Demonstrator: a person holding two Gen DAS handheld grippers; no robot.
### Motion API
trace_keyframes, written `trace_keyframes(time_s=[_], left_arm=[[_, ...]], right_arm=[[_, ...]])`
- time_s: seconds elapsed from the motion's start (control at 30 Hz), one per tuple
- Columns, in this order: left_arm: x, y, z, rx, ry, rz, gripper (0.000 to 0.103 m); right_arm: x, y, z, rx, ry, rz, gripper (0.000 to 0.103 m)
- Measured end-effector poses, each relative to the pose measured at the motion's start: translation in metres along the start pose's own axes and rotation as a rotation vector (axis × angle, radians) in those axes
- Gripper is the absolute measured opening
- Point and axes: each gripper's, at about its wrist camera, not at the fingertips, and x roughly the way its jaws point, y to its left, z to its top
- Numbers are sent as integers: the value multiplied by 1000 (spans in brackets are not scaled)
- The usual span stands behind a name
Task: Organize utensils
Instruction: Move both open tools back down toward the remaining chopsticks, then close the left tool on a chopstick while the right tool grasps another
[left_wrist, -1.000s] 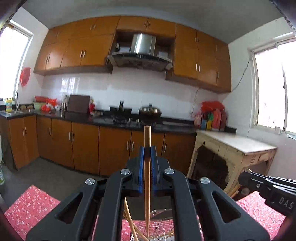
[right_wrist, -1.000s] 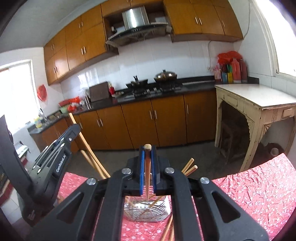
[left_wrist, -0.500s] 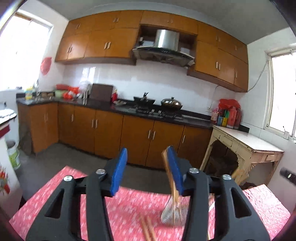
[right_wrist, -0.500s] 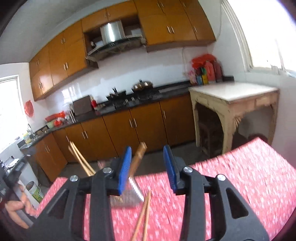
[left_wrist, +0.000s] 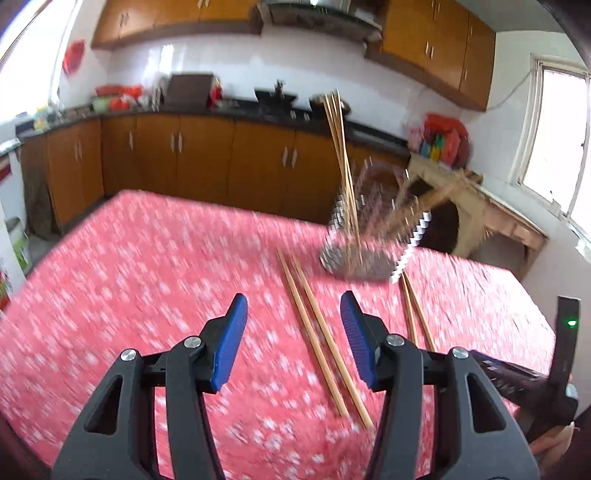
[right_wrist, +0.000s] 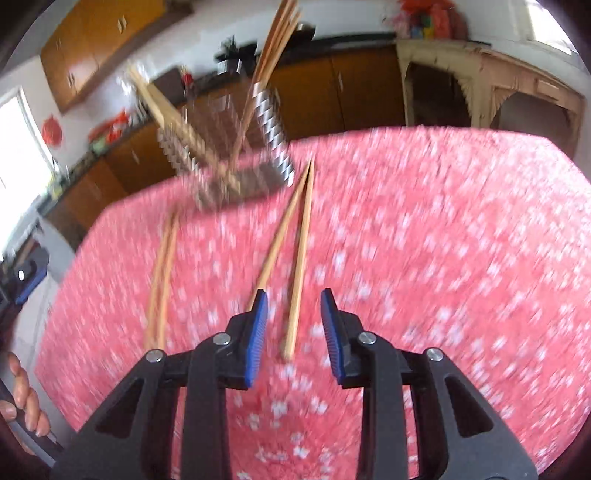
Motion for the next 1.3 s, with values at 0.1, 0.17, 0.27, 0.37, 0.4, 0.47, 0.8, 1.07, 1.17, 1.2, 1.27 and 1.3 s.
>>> trace_keyframes(time_s=[0.1,0.17,0.27,0.37,0.4,0.47,0.8,1.07,1.17,1.2,1.27,1.3], left_arm=[[16,-4,-16,2,43,-23,53],[24,-5,-23,4,64,-31,53],[30,-4,-35,1,85,-45,53],[37,-3,-39,4,118,-50,53],[38,-4,-40,12,128,-51,53],[40,-6,-41,28,143,-58,53],[61,-25,-59,89,253,-53,42],[61,-25,-64,88,257,-20,38],[62,-28,-63,110,262,-7,25],[65,-29,-62,116,264,2,19],[71,-29,-58,127,272,26,9],[73,-27,-55,122,280,22,8]], right_arm=[[17,5,-8,-36,35,-32,28],[19,9,-8,-64,21,-58,27],[25,14,-6,-94,13,-98,14],[28,-1,-2,-52,-9,-142,8],[28,-12,1,-12,-19,-168,8],[27,-30,7,59,-35,-200,8],[21,-52,4,105,-47,-194,8],[19,-53,3,111,-48,-190,8],[19,-52,3,110,-47,-192,8],[18,-51,3,107,-46,-195,8],[20,-50,3,106,-45,-197,8],[20,-50,3,107,-45,-197,8]])
